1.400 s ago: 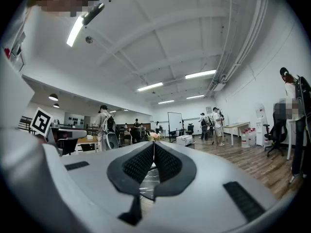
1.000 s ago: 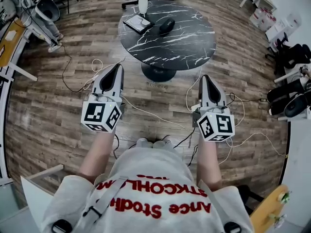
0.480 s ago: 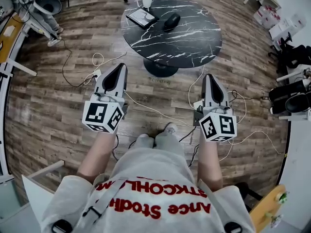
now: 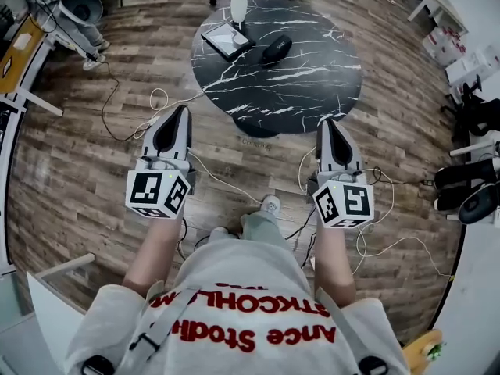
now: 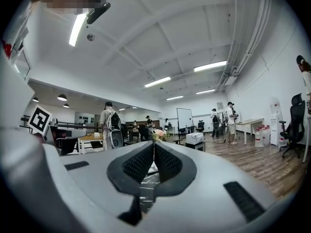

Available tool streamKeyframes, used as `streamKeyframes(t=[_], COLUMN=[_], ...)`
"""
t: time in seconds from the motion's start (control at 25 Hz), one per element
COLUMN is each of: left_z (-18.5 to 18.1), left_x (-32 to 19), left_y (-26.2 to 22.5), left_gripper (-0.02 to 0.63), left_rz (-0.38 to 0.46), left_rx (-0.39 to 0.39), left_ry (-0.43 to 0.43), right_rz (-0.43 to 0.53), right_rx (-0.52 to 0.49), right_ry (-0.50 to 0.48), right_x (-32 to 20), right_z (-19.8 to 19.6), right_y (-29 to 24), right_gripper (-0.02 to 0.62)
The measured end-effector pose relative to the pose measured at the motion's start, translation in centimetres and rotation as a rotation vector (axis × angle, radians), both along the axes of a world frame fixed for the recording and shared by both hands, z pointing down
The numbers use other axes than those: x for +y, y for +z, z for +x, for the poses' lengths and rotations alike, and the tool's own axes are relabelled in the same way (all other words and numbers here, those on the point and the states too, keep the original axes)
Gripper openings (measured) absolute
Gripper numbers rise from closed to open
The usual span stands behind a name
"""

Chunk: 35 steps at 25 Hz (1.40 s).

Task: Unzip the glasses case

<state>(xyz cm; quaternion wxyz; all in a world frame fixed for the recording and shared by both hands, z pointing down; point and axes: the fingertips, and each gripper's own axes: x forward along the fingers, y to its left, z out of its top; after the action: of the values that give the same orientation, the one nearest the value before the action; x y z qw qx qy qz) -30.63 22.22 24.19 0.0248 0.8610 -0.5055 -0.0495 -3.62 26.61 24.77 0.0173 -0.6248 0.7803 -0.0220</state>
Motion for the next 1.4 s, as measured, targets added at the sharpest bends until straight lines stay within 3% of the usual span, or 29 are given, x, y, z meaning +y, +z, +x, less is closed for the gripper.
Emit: streamKeyframes(t=[0.32,0.56,0.96,1.16,1.4], left_z=[4.9,8.2,12.3,13.9,15.4], left_x=[-4.7,-6.9,-13.4,-20.4,-29.6], left_y=[-0.9,-1.4,-0.1,0.8,2.1], left_gripper=[0.009,0.009,0.009,0.009,0.011], left_rz=[0.036,0.042,0.015,-0.002,-0.035], left_rx=[0.022,0.025,0.03,0.046,0.006], left_ry=[-0.162,-0.204,-0.146,-0.093,-0.023], right_rz=[-0.006,-0.012,-0.019,-0.037,-0.045], right_rx=[0.002,-0.008,-0.014,-0.009,0.003], right_ry=[-0.103,-0.156,-0.152,-0.119,-0.089], right_x=[-7.5,-10.9,-15.8,-20.7,-28.6], right_z=[8.3,11.7,13.3,13.7,13.0], right_y=[0.0,0.3,1.0,1.5,1.6], right_gripper=[0.017,0.017,0.017,0.017,0.017])
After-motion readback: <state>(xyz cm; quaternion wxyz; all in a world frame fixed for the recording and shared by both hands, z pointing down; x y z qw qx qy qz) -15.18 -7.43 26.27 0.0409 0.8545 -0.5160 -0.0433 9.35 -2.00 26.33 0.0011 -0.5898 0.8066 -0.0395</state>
